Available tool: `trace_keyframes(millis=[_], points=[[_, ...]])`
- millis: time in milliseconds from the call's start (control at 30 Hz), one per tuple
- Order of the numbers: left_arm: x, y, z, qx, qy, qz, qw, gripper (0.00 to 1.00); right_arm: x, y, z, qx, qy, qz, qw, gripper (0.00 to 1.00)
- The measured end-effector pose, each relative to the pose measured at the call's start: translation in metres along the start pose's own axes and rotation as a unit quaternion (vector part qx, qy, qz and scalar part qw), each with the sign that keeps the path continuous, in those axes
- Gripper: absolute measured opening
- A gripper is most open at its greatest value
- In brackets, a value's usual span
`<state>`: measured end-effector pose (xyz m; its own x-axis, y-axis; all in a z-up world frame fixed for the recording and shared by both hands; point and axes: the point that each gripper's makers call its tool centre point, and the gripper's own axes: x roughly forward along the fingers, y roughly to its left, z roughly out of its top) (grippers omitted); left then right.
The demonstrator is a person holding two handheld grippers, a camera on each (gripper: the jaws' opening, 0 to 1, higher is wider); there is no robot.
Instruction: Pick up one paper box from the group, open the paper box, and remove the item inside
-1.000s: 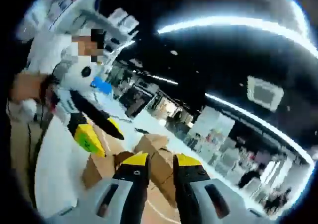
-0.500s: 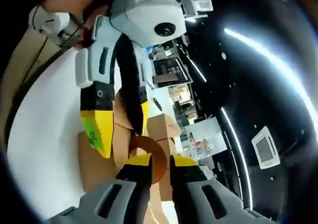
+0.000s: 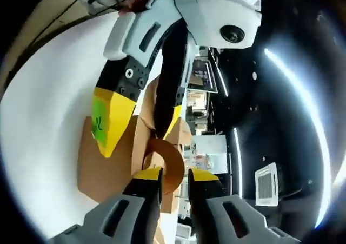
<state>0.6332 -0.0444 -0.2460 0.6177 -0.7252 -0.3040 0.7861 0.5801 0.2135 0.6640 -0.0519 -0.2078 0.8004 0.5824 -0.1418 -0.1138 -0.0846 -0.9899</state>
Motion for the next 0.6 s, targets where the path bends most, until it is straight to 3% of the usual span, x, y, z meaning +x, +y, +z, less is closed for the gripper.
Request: trace_keyframes(millis=[333,600], points=[[0.002,-0.001,0.0,0.016,0.002,-0.002,0.9999,0.47,-0.007,-0.006,0.001,0.02,-0.003,-0.023,0.9995,0.18],[0.005,-0.001,0.0,0.021,0.003,0.006,0.9998,0.45,-0.012,0.001,0.001,0.042,-0.002,-0.011,0.9991,0.11]])
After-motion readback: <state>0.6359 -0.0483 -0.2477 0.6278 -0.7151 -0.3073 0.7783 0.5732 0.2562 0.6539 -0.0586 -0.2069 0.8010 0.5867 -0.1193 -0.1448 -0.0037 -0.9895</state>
